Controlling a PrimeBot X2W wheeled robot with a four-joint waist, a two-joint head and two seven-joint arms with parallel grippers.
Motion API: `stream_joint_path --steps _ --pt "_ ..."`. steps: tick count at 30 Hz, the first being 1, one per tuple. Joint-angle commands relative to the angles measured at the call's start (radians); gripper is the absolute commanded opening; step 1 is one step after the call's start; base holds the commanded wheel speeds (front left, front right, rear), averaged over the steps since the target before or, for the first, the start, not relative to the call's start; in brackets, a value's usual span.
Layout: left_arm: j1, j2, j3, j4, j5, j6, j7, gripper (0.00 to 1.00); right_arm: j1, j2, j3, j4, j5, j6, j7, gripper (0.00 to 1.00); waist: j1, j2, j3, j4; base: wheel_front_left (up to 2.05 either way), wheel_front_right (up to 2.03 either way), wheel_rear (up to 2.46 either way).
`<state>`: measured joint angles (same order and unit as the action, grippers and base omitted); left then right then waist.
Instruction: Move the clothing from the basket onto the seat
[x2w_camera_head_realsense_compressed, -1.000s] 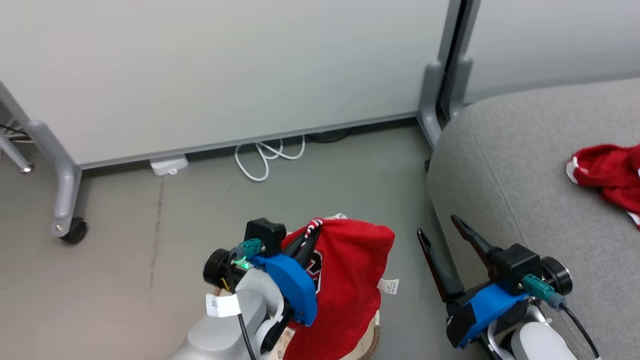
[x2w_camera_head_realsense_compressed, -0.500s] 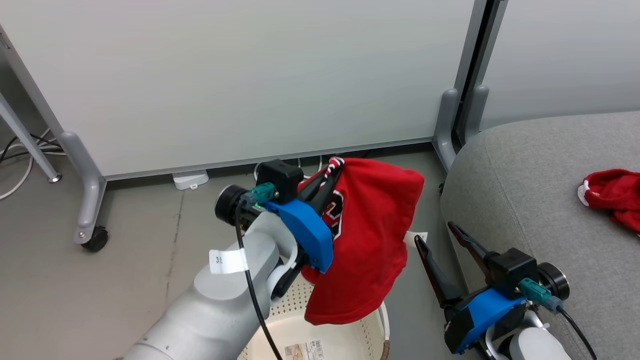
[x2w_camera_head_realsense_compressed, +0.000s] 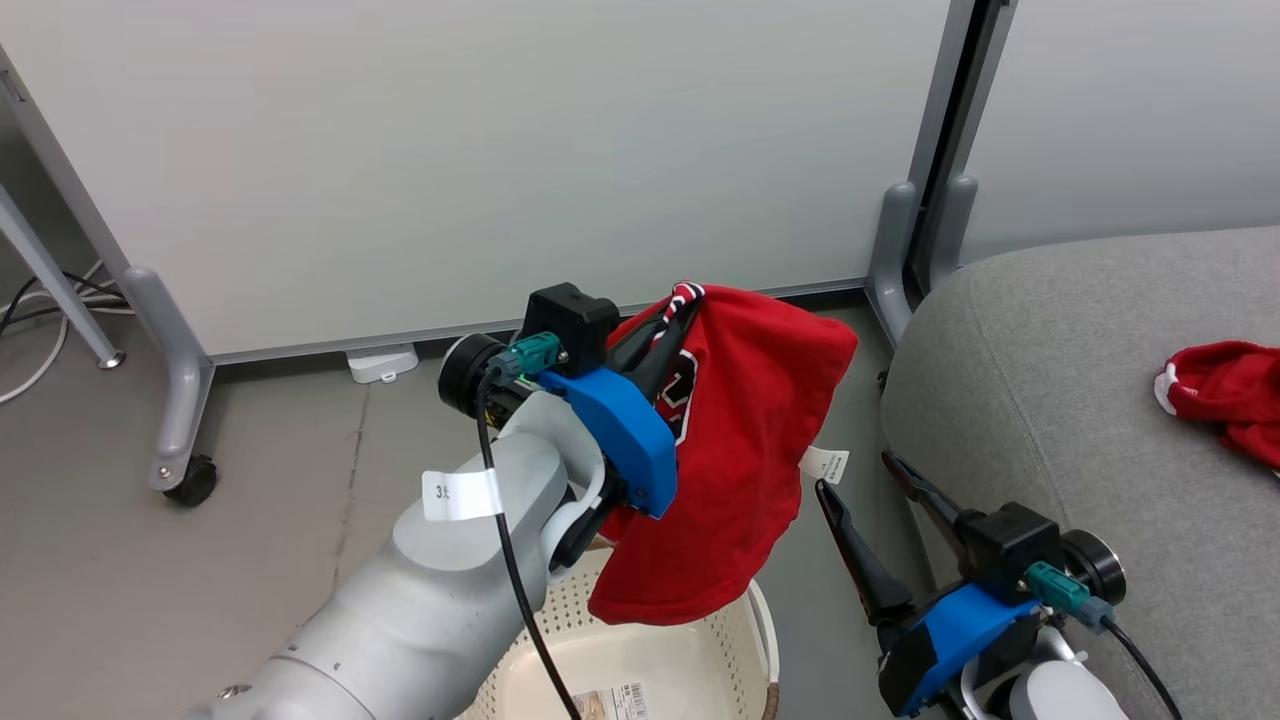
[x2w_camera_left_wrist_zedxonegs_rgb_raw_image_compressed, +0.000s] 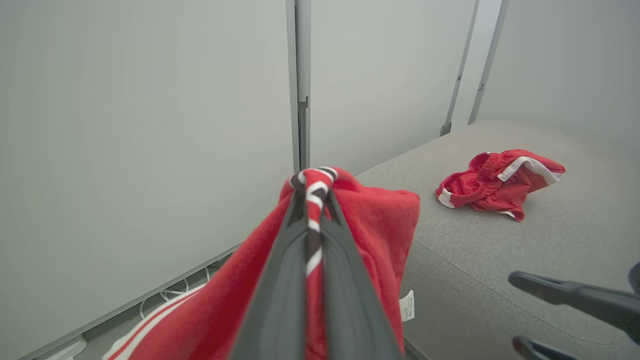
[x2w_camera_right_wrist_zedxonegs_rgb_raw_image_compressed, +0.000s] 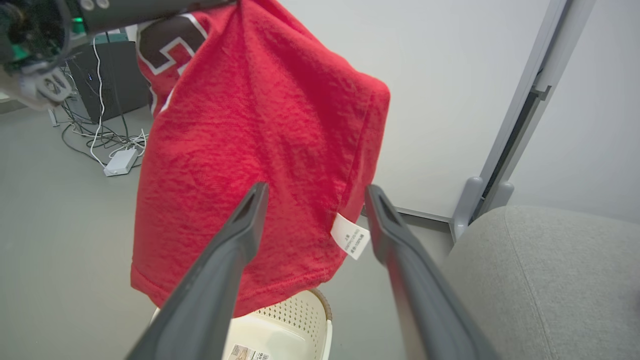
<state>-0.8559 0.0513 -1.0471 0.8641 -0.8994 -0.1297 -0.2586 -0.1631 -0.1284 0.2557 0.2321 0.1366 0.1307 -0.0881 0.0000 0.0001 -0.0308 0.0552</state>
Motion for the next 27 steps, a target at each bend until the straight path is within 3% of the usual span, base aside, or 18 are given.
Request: stream_joint_path --steps 1,15,20,27 --pt "-0.015 -0.001 -0.002 -0.001 -0.006 0.0 -0.007 0.0 0.005 0.003 0.002 -0.004 0.005 0.0 0.002 1.0 0.0 -0.0001 0.001 -0.001 0.0 0.0 0.0" --pt "-0.025 -0.001 -0.025 0.003 -0.026 0.007 -0.008 0.0 -0.094 0.011 0.149 0.045 0.05 0.0 0.006 1.0 0.0 -0.0001 0.02 -0.013 0.0 0.0 0.0" --pt "-0.029 -0.001 -0.034 -0.001 -0.031 0.006 -0.008 0.0 -0.171 0.034 0.229 0.136 0.08 0.0 -0.014 1.0 0.0 -0.0001 0.027 -0.011 0.0 0.0 0.0" --pt "-0.034 -0.001 -0.055 -0.01 -0.04 0.009 -0.008 0.0 -0.264 0.075 0.262 0.3 0.129 0.0 -0.082 1.0 0.0 -0.0001 0.033 0.002 0.0 0.0 0.0"
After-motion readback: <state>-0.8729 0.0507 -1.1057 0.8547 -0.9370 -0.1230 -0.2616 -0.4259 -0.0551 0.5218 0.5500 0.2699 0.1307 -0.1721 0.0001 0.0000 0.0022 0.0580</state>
